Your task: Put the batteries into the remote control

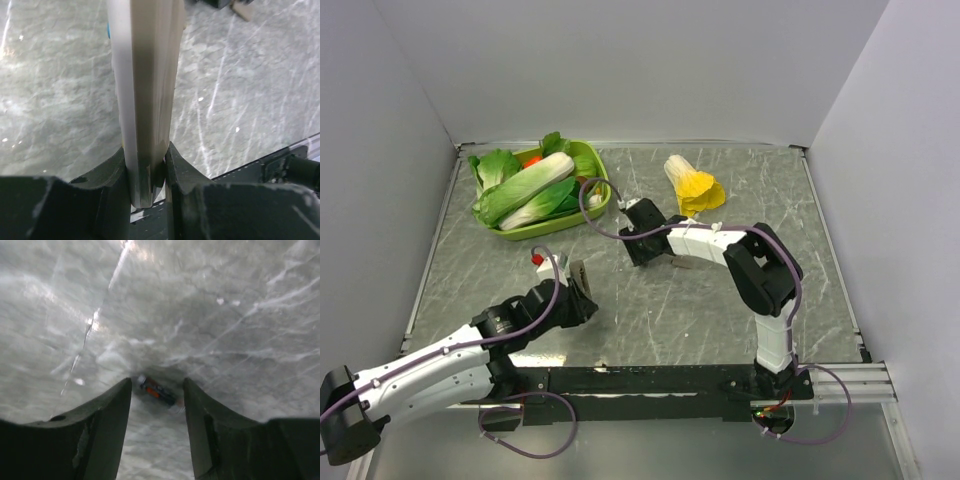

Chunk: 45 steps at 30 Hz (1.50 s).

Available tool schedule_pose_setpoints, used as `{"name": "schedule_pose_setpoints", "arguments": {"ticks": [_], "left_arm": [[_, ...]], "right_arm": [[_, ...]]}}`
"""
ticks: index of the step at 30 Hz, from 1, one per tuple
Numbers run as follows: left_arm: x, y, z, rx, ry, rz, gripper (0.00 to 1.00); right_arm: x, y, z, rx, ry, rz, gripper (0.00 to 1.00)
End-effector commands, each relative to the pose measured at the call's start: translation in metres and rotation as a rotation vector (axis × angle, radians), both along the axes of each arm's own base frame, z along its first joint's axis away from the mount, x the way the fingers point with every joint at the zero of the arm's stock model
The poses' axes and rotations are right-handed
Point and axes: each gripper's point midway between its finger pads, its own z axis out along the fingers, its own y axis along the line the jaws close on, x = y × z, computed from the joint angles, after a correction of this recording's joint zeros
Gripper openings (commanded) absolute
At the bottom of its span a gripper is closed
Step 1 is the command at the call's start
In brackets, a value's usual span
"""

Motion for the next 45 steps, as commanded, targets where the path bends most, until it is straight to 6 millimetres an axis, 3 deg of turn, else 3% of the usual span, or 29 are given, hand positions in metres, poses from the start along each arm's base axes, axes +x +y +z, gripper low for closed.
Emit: {"name": "schedule_pose_setpoints", "arguments": {"ticks": [1,8,10,16,24,37,41,45], "left_arm": [[0.001,0.003,-0.001,-0.013,-0.002,0.019,0.01],[0.001,-0.001,-0.005,-0.010,0.007,0.009,0.01],[0.001,-0.002,-0.006,-0.011,0.008,0.003,0.01],[0.001,-0.004,-0.006,-0.010,0.012,-0.001,0.01],[0.000,-0.004,-0.005,-0.023,0.004,-0.010,0.01],[-0.002,-0.005,-0.005,-0.039,0.001,-0.020,0.01],[-0.003,-0.006,-0.004,-0.043,0.002,-0.021,0.01],[-0.002,-0.005,0.002,-0.055,-0.012,-0.015,0.01]], "right_arm": [[-0.002,0.000,0.001,-0.043,0.011,0.064,0.53],[-0.013,-0.006,-0.009,-0.077,0.034,0.094,0.51],[-0.014,-0.008,-0.010,-0.082,0.034,0.096,0.42],[-0.020,-0.010,-0.009,-0.089,0.041,0.107,0.32],[-0.038,-0.011,-0.004,-0.082,0.057,0.141,0.32],[-0.055,-0.028,0.002,-0.086,0.122,0.008,0.34],[-0.052,-0.020,0.016,-0.033,0.089,0.029,0.42],[-0.044,-0.008,0.059,0.024,0.004,0.122,0.53]]}}
